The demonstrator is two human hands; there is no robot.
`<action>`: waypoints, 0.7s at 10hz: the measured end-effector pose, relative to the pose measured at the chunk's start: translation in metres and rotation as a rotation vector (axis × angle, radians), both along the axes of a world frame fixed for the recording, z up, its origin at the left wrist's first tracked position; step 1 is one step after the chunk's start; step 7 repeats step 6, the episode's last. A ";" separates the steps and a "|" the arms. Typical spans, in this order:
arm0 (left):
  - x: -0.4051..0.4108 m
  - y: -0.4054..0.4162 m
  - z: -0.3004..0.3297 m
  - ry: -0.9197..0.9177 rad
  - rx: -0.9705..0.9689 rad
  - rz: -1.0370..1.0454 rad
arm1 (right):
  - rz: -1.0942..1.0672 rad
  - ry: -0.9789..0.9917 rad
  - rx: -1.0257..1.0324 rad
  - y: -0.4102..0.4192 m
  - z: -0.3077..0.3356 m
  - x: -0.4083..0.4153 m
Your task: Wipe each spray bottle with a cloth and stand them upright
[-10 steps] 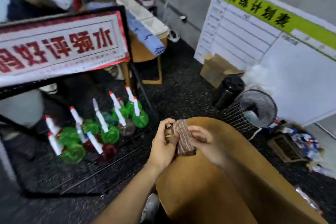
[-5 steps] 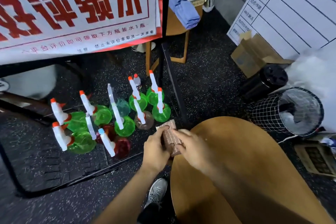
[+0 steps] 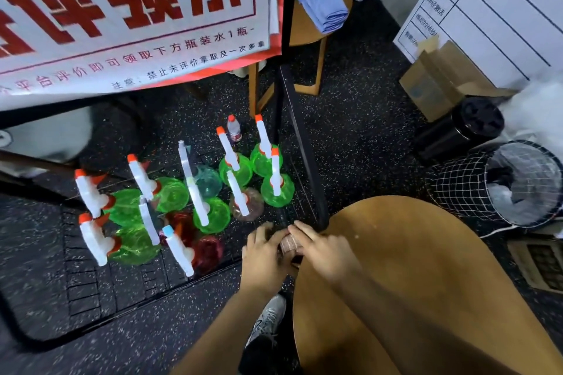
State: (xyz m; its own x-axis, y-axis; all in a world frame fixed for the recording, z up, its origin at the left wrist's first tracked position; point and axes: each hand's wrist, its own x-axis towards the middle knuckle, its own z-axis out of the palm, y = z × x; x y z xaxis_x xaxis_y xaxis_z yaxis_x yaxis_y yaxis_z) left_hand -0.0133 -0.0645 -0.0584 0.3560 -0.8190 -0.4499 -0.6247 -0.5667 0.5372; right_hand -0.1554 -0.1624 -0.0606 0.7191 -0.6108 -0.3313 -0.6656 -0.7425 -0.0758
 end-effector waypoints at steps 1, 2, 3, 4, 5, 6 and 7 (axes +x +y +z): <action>-0.001 -0.002 0.002 -0.015 0.014 -0.025 | -0.001 0.010 0.093 -0.006 -0.003 0.009; -0.001 -0.004 0.004 -0.007 0.006 -0.034 | 0.057 -0.005 0.037 -0.002 -0.001 0.010; 0.001 -0.003 0.003 0.005 -0.010 -0.037 | 0.045 -0.038 0.050 -0.002 0.004 0.008; 0.002 0.001 0.006 0.006 -0.032 -0.049 | 0.074 -0.090 -0.009 0.001 0.011 0.001; 0.004 0.007 0.009 -0.001 -0.092 -0.048 | 0.075 -0.076 -0.032 0.004 0.033 -0.006; 0.004 0.007 0.019 -0.013 -0.182 -0.063 | 0.058 -0.137 -0.060 0.007 0.055 -0.013; 0.004 0.007 0.019 -0.013 -0.182 -0.063 | 0.058 -0.137 -0.060 0.007 0.055 -0.013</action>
